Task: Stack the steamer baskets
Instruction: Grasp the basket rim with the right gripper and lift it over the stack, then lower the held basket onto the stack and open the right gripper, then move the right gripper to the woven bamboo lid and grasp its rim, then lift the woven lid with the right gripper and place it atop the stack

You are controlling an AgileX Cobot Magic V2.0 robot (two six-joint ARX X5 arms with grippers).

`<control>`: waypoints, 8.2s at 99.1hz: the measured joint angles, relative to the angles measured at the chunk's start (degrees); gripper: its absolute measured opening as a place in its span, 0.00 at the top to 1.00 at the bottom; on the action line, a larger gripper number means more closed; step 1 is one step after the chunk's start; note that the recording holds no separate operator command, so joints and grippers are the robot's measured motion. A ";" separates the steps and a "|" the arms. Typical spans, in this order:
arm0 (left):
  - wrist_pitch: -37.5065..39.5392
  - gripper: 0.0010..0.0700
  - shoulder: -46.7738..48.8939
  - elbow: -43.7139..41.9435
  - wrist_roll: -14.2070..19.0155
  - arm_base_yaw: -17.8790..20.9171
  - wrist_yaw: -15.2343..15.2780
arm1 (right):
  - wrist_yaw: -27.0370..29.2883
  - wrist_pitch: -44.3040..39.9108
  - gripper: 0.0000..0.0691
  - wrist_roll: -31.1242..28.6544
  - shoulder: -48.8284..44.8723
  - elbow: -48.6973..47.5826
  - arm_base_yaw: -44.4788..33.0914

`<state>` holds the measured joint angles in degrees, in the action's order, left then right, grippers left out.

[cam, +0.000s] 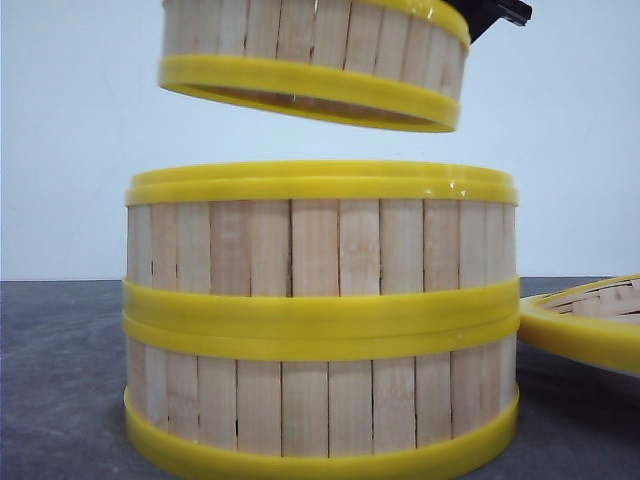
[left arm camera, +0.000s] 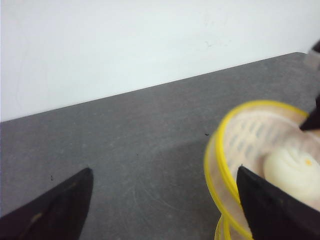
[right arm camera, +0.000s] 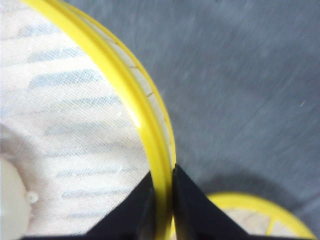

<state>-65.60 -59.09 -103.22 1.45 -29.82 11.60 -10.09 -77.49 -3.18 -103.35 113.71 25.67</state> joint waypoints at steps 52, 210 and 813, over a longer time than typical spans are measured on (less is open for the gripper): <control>-0.02 0.21 0.00 0.00 0.00 -2.12 -0.11 | 1.75 -0.04 0.96 0.09 0.15 -9.27 6.29; -0.17 0.21 0.00 0.00 0.02 -2.14 -0.11 | 3.04 -0.02 0.96 0.07 3.98 -12.63 6.47; 0.44 0.21 -1.40 0.00 0.24 -2.14 -1.03 | 14.40 8.41 0.93 -2.69 26.56 -36.63 -12.02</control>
<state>-65.17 -60.49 -103.22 1.69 -31.97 10.57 4.32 -69.08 -5.87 -76.79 77.08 13.65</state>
